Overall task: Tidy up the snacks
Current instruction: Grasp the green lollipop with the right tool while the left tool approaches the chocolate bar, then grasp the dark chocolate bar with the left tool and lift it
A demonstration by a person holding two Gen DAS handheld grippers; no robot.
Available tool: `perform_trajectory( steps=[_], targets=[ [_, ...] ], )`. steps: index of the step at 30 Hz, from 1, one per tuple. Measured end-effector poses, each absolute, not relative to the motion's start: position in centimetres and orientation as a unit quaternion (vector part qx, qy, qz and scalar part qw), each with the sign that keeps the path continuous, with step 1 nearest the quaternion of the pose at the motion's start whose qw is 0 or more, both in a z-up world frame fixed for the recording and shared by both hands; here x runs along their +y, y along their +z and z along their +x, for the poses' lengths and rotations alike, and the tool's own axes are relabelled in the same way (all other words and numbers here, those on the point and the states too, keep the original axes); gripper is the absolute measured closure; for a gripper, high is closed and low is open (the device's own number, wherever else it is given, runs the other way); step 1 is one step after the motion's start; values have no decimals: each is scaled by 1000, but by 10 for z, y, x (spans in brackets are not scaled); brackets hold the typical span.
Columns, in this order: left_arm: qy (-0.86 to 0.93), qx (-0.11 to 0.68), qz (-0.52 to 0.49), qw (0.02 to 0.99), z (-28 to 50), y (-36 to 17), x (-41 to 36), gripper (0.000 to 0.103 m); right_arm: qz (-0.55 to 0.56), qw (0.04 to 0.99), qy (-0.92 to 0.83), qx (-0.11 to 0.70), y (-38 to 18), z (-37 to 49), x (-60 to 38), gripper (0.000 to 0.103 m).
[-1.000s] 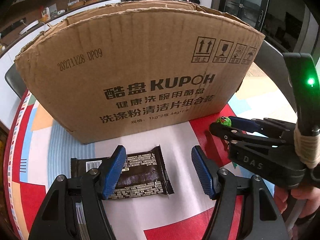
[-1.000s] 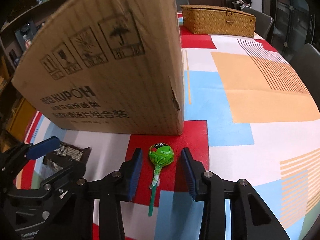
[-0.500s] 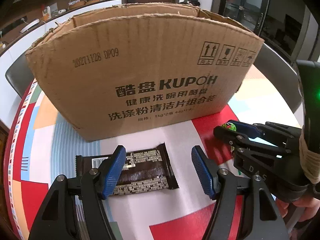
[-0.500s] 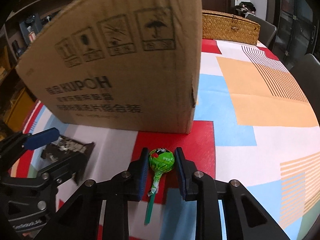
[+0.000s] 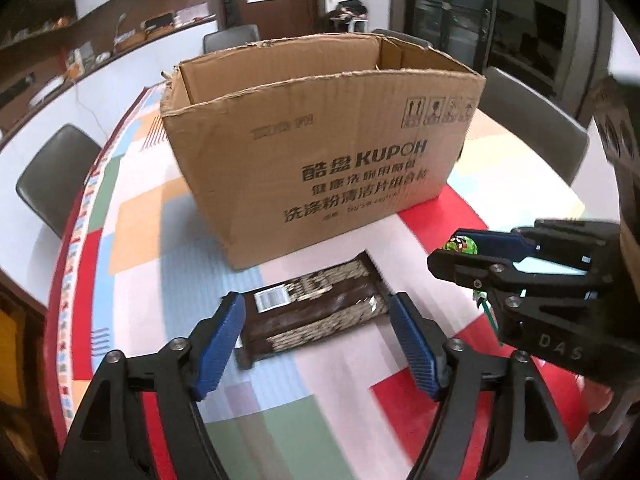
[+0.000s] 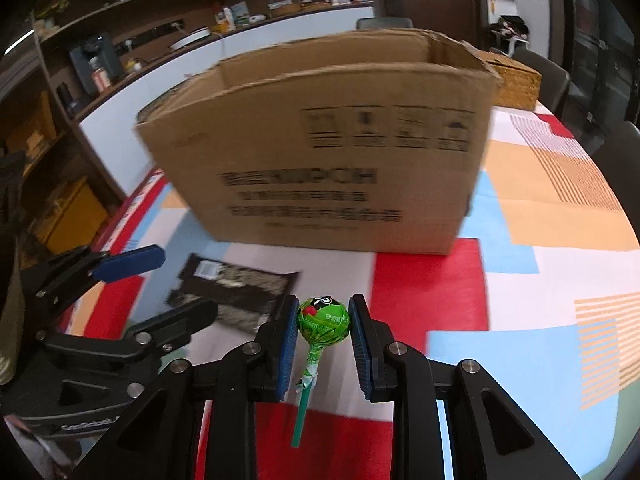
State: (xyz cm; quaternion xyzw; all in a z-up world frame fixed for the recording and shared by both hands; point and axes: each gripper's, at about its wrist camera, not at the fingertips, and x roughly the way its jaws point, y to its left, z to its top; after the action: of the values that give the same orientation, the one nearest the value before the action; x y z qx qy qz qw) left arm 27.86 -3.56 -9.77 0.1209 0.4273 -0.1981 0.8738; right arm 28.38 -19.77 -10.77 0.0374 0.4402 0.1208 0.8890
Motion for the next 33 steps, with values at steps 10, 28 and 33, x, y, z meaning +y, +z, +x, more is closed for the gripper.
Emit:
perform_trajectory(
  steps=[10, 28, 33],
  targets=[
    [-262, 448, 213, 828, 287, -125, -46, 23, 31, 876, 130, 463, -113, 273, -170, 76],
    [-284, 470, 228, 804, 329, -154, -80, 23, 49, 861, 89, 499, -145, 286, -191, 76],
    [-297, 481, 200, 800, 341, -153, -75, 31, 52, 859, 86, 502, -149, 290, -194, 76]
  ],
)
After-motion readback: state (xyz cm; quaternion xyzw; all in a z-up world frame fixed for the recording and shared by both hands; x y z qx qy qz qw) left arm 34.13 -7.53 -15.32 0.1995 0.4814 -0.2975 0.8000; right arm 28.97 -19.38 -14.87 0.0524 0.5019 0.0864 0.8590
